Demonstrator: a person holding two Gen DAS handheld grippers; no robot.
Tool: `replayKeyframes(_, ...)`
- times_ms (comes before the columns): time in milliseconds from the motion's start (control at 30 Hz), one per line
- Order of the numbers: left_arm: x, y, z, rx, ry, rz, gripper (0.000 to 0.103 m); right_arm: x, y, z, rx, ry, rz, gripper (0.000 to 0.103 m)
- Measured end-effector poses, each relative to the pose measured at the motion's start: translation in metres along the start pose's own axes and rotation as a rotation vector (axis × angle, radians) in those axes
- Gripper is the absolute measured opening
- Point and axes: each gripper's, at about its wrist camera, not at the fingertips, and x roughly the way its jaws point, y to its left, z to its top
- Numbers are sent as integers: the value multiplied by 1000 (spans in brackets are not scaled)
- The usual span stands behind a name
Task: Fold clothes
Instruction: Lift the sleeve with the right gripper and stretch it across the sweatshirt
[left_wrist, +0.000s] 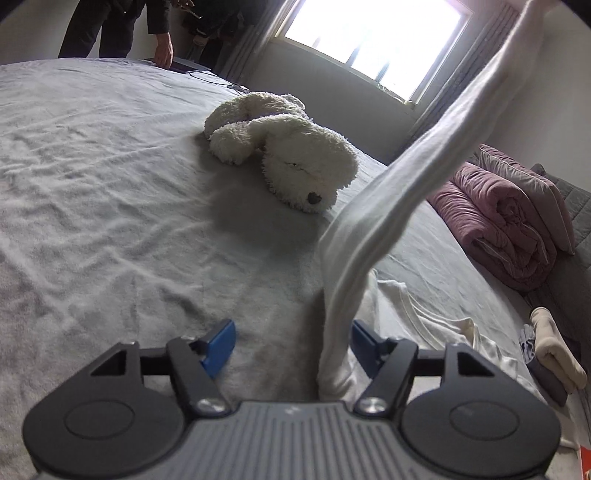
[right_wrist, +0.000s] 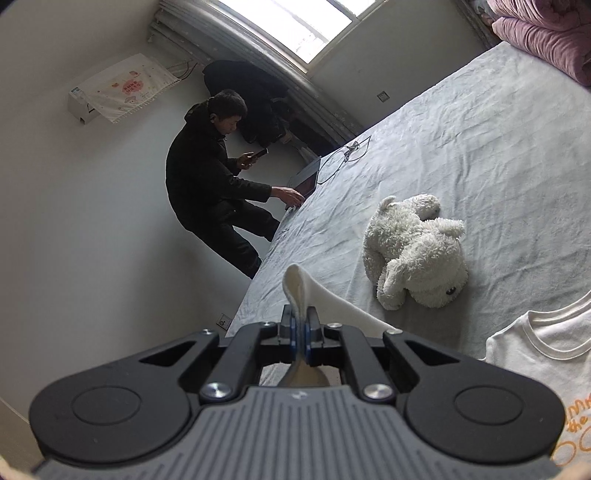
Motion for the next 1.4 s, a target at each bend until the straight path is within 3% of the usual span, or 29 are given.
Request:
replayKeyframes(33, 0, -1, -1, -3, -6, 21, 52, -5, 0, 2, -5, -8, 4, 8)
replayKeyframes(100, 1, -4, -2, -7, -18, 61, 33, -15, -6, 5, -4, -19, -6, 8)
replayKeyframes(167, 0, -9, -5, 3, -23, 91, 29, -26, -18, 8, 8, -28, -24, 8)
replayKeyframes(267, 0, -18, -10, 70, -7, 98, 30, -46, -44, 12, 31, -50, -62, 8)
replayKeyframes(333, 0, -15, -7, 64, 31, 38, 45, -58, -61, 15, 46, -66, -88, 8)
replayKeyframes(400, -2, -5, -2, 10, 73, -75, 63, -75, -79, 19, 62, -88, -115, 8)
replayKeyframes(500, -4, 11, 7, -70, 133, -238, 65, -100, -104, 23, 78, -116, -155, 8)
replayKeyframes(600, -4, 21, 12, -131, 137, -290, 65, -119, -129, 24, 92, -136, -198, 8)
replayKeyframes(733, 5, 27, 14, -200, 148, -284, 63, -140, -165, 20, 117, -154, -244, 8)
replayKeyframes(900, 23, 24, 16, -216, 163, -260, 61, -158, -212, 13, 172, -158, -295, 8)
replayKeyframes(1333, 70, -25, 40, -125, 199, -262, 61, -162, -276, -6, 242, -109, -313, 8)
replayKeyframes(1367, 73, -28, 40, -116, 198, -263, 59, -161, -279, -7, 240, -103, -314, 8)
replayKeyframes(1400, 74, -31, 39, -104, 192, -263, 47, -160, -282, -8, 239, -97, -316, 8)
